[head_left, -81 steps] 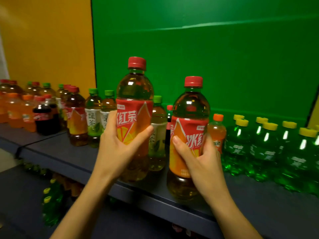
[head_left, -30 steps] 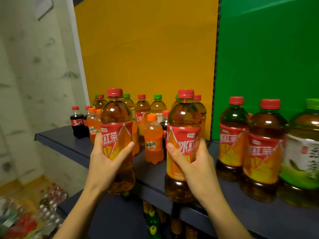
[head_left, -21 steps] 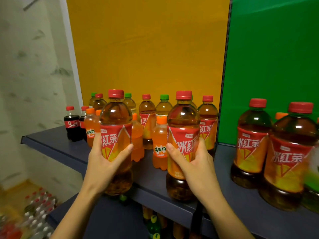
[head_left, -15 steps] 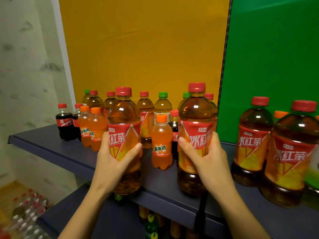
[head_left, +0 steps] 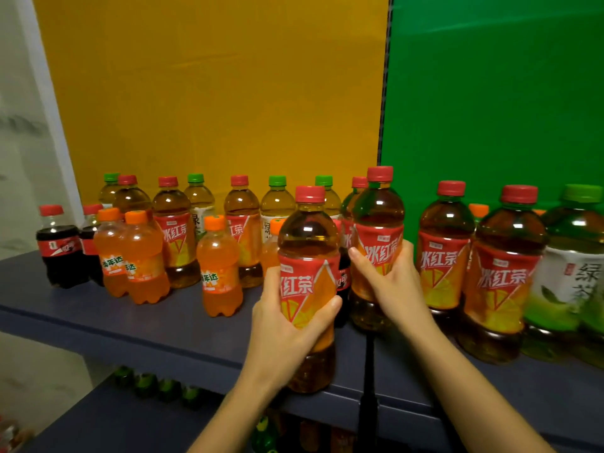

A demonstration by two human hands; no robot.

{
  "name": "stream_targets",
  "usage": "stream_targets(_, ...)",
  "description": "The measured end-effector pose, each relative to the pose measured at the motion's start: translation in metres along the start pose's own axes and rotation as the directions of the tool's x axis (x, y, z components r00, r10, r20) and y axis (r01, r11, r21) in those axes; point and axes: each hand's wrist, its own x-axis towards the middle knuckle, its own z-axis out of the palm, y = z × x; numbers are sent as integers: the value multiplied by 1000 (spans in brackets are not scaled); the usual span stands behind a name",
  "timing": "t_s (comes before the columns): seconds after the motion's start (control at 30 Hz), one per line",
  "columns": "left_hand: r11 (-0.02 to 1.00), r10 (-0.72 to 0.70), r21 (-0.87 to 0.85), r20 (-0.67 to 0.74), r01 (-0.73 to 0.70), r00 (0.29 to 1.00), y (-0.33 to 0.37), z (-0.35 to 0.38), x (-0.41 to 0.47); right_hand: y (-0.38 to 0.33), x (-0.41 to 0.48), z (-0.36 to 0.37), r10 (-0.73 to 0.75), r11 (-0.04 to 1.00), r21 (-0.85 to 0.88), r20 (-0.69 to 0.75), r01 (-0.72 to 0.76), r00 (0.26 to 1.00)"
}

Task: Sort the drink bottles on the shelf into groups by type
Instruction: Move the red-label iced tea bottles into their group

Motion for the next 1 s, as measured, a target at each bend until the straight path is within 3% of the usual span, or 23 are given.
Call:
stream_targets(0.23,1000,19,5,-9,-19,1000,-9,21,1,22,4,12,43,999,-18,53,-42,998)
stream_targets(0.4,991,96,100,-49,-91,994,-20,36,6,26,9,13,53,998,-29,116,-50,992)
stream_targets(0.6,990,85,117,-45,-79,995,-31,47,12,23,11,14,134,981,117,191,-158,972)
stream_targets(0.83,844,253,509,-105,-166,962,-32,50,12,12,5,10,201,966,128,185,-226,962)
stream_targets(0.93,829,235,539,-93,-150,968,-30,48,12,7,-2,-1,127,991,43,64,-130,990)
stream_targets(1.0,842,222,516,-63,-159,973,-29,43,9,-1,-15,-8,-74,997,-11,-103,73,992)
